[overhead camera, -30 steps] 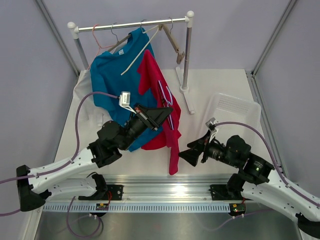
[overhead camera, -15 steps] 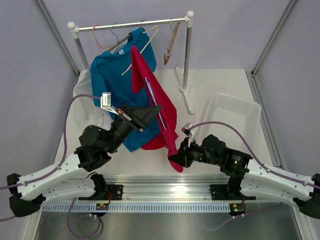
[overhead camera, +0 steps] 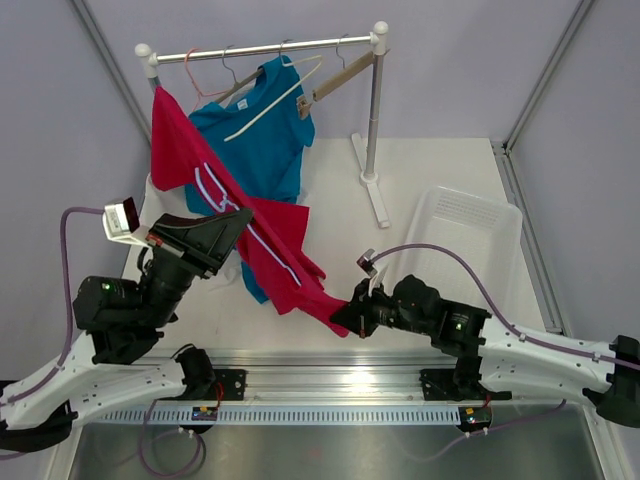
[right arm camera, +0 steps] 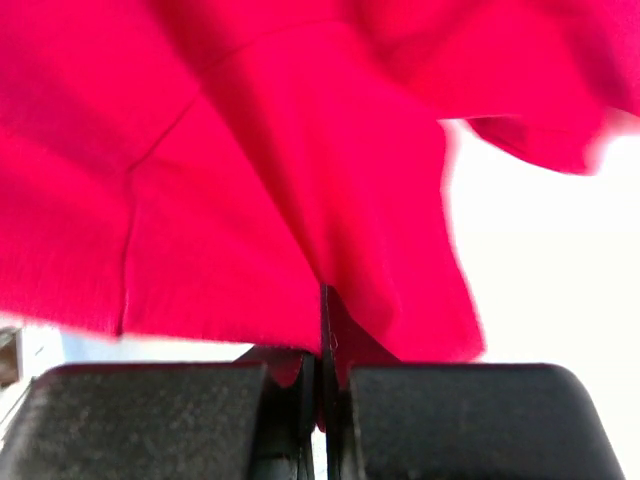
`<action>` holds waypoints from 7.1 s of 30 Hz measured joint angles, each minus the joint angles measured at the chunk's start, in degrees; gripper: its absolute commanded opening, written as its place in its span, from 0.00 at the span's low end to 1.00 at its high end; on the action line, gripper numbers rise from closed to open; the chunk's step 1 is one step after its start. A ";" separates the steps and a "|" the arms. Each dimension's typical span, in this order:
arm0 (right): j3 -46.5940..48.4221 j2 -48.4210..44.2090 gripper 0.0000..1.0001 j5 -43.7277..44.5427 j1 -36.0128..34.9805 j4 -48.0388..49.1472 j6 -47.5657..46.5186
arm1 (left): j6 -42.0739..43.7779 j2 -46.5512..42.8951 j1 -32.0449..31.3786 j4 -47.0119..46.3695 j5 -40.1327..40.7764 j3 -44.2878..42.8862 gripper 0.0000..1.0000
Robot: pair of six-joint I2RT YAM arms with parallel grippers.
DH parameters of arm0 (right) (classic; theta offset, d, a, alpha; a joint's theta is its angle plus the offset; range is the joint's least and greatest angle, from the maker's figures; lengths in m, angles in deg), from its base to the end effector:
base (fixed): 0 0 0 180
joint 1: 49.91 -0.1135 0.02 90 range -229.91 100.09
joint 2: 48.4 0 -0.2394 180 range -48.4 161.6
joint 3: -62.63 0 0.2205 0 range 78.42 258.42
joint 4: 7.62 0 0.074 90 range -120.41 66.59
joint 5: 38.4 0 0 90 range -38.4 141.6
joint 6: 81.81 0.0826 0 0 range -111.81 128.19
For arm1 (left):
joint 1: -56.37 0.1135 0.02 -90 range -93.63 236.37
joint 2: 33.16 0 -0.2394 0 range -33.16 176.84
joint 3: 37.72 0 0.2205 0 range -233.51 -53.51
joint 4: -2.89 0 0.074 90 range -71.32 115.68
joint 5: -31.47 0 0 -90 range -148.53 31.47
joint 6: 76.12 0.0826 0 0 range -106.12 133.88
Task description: Remove the t-shirt from the hanger
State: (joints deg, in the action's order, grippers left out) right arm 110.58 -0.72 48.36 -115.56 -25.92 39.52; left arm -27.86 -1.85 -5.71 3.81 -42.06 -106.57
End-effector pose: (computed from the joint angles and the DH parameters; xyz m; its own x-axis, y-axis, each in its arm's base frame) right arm 0.0898 0.2097 0.2431 -0.5935 -0.0523 -0.8031 -0.7295 0.4564 0.5094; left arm 0.0737 -0.0891 0.4637 -0.2848 -0.8261 -0.4863 0.7387 0.1342 -0.6605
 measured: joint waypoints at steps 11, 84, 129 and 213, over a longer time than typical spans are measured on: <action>5.22 13.16 0.00 12.41 -0.13 -1.14 1.84 | -2.27 7.76 0.13 2.73 -10.64 -4.74 0.00; 61.77 14.84 0.00 39.17 17.33 2.69 -40.19 | -4.52 1.66 -1.36 15.13 -45.99 6.80 0.00; 8.57 -11.89 0.96 20.55 52.30 -23.47 2.19 | -15.15 14.56 15.52 -4.68 -31.95 17.57 0.00; 65.40 43.98 0.00 36.33 14.82 -42.05 -14.01 | 17.86 -24.72 18.64 48.19 1.09 10.43 0.99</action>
State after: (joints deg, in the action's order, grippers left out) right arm 175.98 43.26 84.68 -100.74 -67.97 25.51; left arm -10.00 -26.57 12.93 52.00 -40.97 -96.14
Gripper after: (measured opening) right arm 0.031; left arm 0.988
